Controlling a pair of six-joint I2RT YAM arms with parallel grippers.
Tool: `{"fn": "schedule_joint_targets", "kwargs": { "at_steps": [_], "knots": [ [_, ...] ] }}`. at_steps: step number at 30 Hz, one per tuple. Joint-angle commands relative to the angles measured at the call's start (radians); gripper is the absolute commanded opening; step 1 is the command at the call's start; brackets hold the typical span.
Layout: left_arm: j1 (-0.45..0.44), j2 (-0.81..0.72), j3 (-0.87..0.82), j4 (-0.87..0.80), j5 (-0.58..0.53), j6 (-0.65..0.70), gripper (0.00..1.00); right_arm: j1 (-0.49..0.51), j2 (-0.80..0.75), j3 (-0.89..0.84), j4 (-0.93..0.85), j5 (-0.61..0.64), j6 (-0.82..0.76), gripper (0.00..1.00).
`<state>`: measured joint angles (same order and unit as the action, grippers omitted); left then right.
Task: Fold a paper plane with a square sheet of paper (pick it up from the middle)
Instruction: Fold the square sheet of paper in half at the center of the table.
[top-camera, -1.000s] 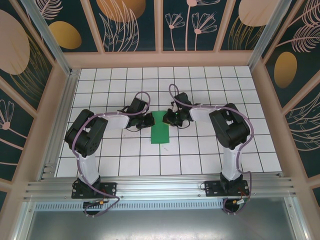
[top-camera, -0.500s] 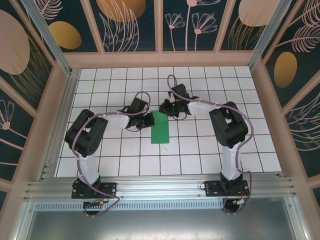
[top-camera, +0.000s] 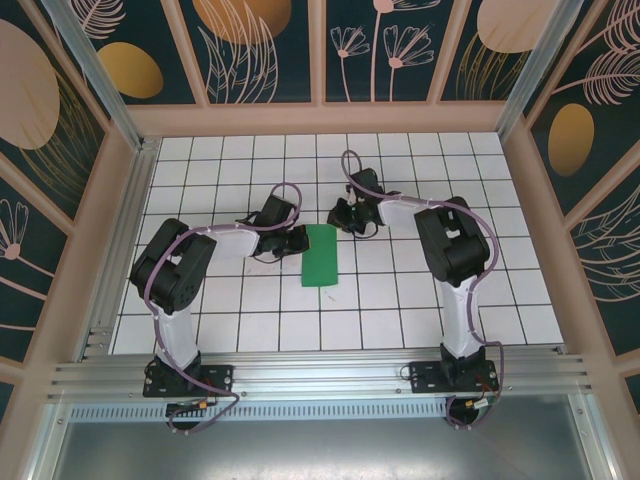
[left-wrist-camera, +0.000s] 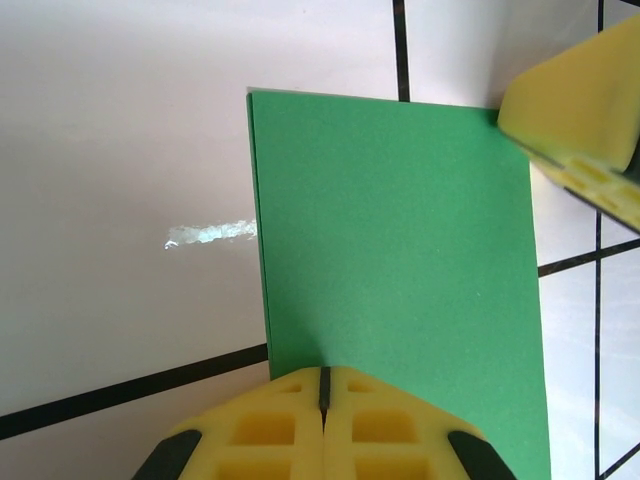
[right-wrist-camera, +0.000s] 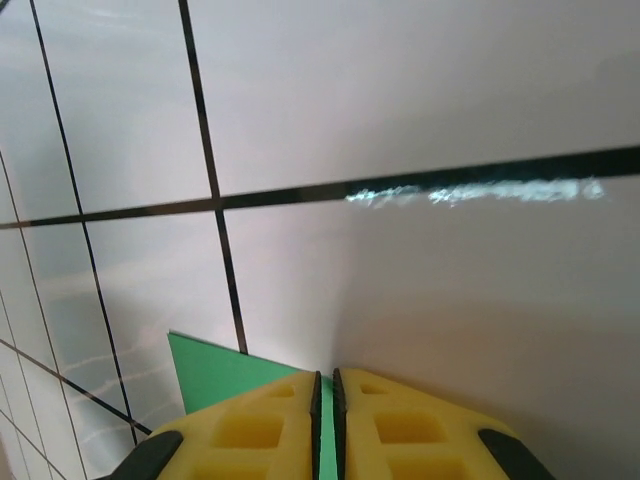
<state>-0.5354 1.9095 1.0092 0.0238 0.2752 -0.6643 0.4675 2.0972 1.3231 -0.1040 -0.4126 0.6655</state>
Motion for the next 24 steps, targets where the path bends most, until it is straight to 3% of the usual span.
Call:
{"fn": "schedule_joint_targets", "kwargs": {
  "at_steps": [1,9,19,24],
  "knots": [
    [0.011,0.077,-0.031,-0.141,-0.135,0.034,0.07,-0.006,-0.034,-0.005,0.035,-0.005,0.020,0.16],
    [0.011,0.081,-0.030,-0.135,-0.122,0.029,0.07,0.019,-0.181,-0.133,0.136,-0.054,-0.007,0.16],
    [0.011,0.082,-0.024,-0.135,-0.122,0.027,0.06,0.074,-0.145,-0.212,0.093,-0.089,-0.001,0.15],
    [0.011,0.084,-0.025,-0.136,-0.125,0.025,0.06,0.072,-0.124,-0.216,0.039,-0.042,-0.016,0.15]
  ]
}}
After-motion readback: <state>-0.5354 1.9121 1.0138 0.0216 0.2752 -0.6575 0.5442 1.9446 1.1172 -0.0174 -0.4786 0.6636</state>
